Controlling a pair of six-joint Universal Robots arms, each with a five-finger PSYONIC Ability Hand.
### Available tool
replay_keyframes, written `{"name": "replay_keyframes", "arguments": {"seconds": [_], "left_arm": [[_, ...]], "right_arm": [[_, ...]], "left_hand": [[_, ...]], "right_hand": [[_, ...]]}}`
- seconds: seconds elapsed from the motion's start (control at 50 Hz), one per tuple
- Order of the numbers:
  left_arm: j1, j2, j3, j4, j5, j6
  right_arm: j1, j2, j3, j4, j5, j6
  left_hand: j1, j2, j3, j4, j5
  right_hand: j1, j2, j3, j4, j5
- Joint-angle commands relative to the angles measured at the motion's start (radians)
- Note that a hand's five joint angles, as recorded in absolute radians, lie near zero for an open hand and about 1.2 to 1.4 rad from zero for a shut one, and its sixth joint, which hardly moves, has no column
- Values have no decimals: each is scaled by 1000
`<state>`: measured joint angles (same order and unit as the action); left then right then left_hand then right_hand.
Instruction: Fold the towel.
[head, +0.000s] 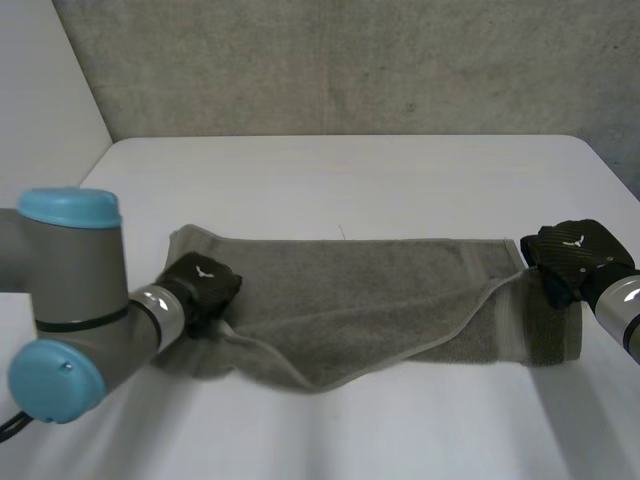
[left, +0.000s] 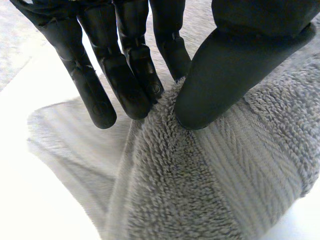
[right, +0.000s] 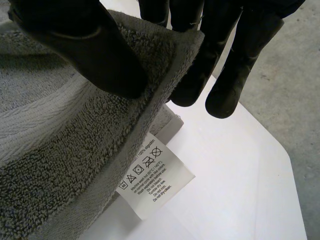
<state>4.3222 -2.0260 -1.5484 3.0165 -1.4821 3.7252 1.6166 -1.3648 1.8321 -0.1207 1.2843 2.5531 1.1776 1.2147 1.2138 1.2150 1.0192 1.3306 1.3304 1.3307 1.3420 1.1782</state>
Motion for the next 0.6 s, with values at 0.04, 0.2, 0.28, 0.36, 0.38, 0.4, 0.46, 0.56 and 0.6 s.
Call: {"name": "replay_keyframes", "arguments": {"seconds": [0.04, 0.2, 0.28, 0.36, 0.38, 0.4, 0.46, 0.56, 0.6], "left_arm": [[66, 202, -91, 5, 0, -19], [148, 513, -245, 18, 6, -70], [174, 642, -263, 22, 6, -123], [195, 798, -211, 19, 2, -203], [195, 799, -211, 19, 2, -203], [197, 825, -185, 15, 2, -220], [198, 865, -128, -13, 3, -255], [203, 860, -61, -73, 5, -284], [208, 850, -58, -86, 6, -284]], "right_arm": [[-4, -92, 1, 53, 7, 1], [-27, -314, -5, 269, -31, 4], [-55, -405, -31, 311, -51, 6], [-75, -509, -129, 387, -95, 15], [-84, -526, -175, 426, -100, 18], [-84, -527, -175, 426, -100, 18], [-90, -533, -281, 511, -100, 26], [-93, -511, -407, 615, -103, 24], [-90, -447, -453, 654, -108, 19]], "left_hand": [[219, 182, 182, 181, 203], [219, 182, 182, 181, 203], [219, 182, 182, 181, 203], [219, 182, 182, 181, 203], [219, 182, 182, 181, 203], [219, 182, 182, 181, 203], [219, 182, 182, 181, 203], [219, 182, 182, 181, 203], [219, 182, 182, 181, 203]], "right_hand": [[66, 66, 66, 54, 43], [66, 66, 66, 54, 43], [66, 66, 66, 54, 43], [66, 66, 66, 54, 43], [66, 66, 66, 54, 43], [66, 66, 66, 54, 43], [66, 66, 66, 54, 43], [66, 66, 66, 54, 43], [66, 66, 66, 54, 43]]}}
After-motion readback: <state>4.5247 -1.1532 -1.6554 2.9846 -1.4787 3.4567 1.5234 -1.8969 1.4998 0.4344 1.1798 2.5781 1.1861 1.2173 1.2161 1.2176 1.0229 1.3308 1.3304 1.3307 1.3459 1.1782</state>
